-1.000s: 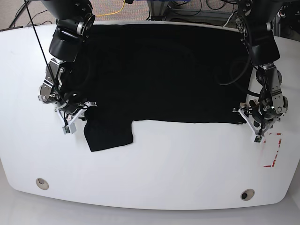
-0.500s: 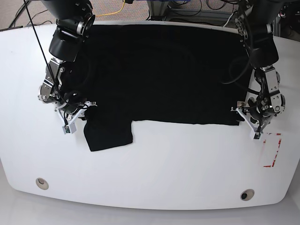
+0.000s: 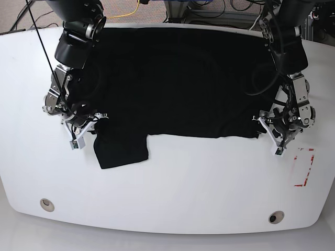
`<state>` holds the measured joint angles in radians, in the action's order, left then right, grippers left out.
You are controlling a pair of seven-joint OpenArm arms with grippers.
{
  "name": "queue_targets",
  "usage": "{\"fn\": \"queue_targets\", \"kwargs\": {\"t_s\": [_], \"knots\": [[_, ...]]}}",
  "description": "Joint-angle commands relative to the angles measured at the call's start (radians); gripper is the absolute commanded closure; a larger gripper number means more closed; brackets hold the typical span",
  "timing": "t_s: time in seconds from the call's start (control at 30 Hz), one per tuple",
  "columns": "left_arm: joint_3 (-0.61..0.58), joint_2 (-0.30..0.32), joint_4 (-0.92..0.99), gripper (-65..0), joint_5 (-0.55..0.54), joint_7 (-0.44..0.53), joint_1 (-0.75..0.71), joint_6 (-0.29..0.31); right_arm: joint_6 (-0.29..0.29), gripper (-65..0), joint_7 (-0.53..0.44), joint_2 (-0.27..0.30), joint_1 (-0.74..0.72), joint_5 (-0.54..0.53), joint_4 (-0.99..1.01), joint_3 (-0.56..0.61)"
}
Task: Layout the t-shirt on the table in an organized manner, then fold the t-shirt properly
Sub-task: 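Grasp the shirt's side edges near the hem with both grippers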
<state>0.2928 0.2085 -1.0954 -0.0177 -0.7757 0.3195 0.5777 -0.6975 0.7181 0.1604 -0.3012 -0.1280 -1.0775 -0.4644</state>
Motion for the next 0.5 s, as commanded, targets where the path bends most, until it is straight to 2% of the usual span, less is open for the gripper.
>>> {"fn": "queue_targets", "kwargs": {"t_s": [0.0,0.23,0.47], "knots": [[0.004,0.012,-0.058,-37.1,-0.009,0.005,0.02,0.005,-0.001,-6.3,0.018,0.008,-0.014,0.011,-0.01,0.002],[0.006,0.019,-0.102,-37.1,-0.136,-0.051,0.02,0.005,-0.001,-6.3,0.018,0.008,-0.014,0.011,-0.01,0.002],[0.006,0.016,-0.094,-37.1,-0.161,-0.057,0.027,0.005,-0.001,-6.3,0.018,0.008,-0.016,0.009,-0.01,0.002]]}}
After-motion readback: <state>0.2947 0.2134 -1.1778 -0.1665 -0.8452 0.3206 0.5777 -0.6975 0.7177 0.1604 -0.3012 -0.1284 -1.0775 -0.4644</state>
